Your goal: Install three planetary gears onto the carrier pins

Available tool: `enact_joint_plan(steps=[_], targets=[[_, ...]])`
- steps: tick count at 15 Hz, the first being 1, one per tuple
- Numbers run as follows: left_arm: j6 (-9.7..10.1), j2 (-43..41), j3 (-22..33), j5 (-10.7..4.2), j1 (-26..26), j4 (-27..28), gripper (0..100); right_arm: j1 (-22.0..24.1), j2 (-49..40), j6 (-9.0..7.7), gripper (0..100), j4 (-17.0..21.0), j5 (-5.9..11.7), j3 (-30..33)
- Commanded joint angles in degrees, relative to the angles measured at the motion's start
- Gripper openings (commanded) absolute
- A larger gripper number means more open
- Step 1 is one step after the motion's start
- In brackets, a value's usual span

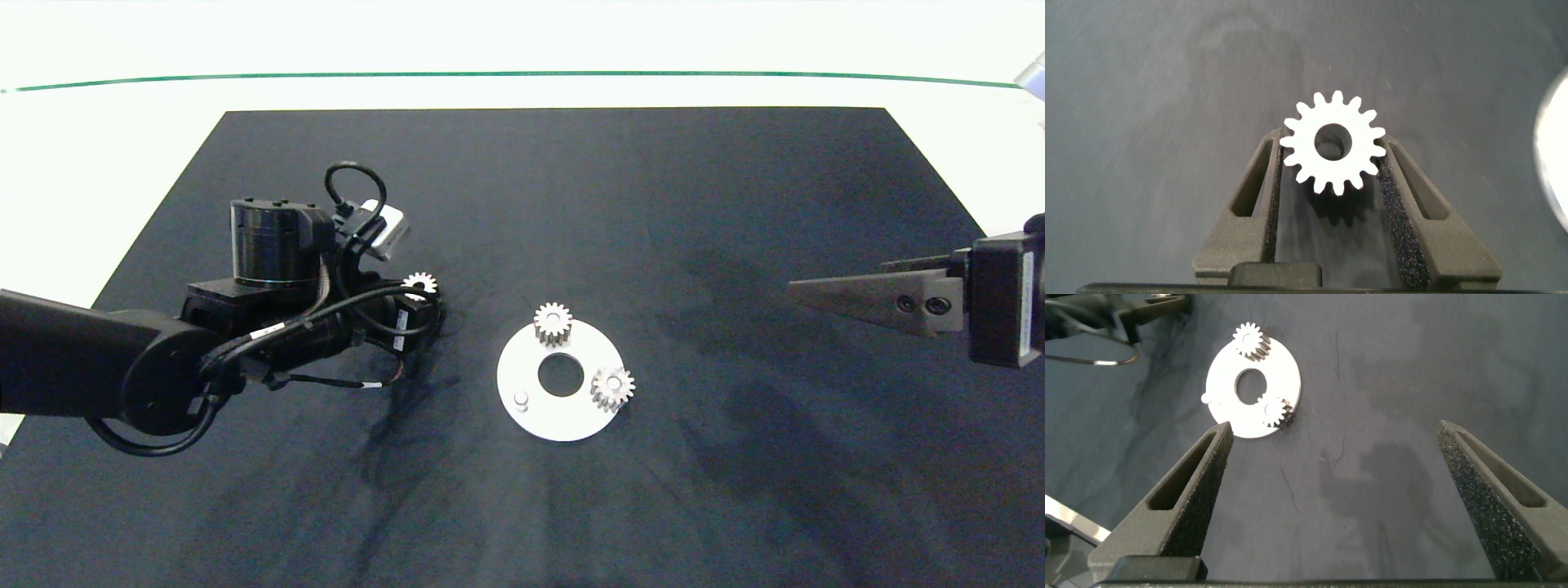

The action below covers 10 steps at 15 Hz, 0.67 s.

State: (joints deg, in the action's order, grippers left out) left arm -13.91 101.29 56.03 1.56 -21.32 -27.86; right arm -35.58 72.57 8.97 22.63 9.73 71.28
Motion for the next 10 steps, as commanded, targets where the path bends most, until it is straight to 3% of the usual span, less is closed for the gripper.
enact_joint_plan(steps=[1, 4, 6, 8, 10], targets=[[0.11, -9.9, -5.2, 0.02, -0.3, 2.4, 22, 0.7, -0.1, 0.08, 100, 0.1, 0.03, -0.7], [0.2, -17.8, -10.0, 0.11, -1.4, 3.9, 22, 0.8, -1.0, 0.08, 100, 0.2, 0.03, -0.9], [0.29, -24.8, -14.5, -0.42, -5.4, 6.6, 22, 1.0, -1.1, 0.43, 100, 0.2, 0.12, -1.0], [0.64, -29.3, -18.2, -3.67, -10.0, 7.4, 22, 1.0, -1.8, 0.78, 100, 0.2, 0.12, -1.3], [1.34, -31.2, -20.8, -5.43, -14.2, 7.4, 22, 1.0, -2.3, 0.78, 100, 0.2, 0.2, -1.3]])
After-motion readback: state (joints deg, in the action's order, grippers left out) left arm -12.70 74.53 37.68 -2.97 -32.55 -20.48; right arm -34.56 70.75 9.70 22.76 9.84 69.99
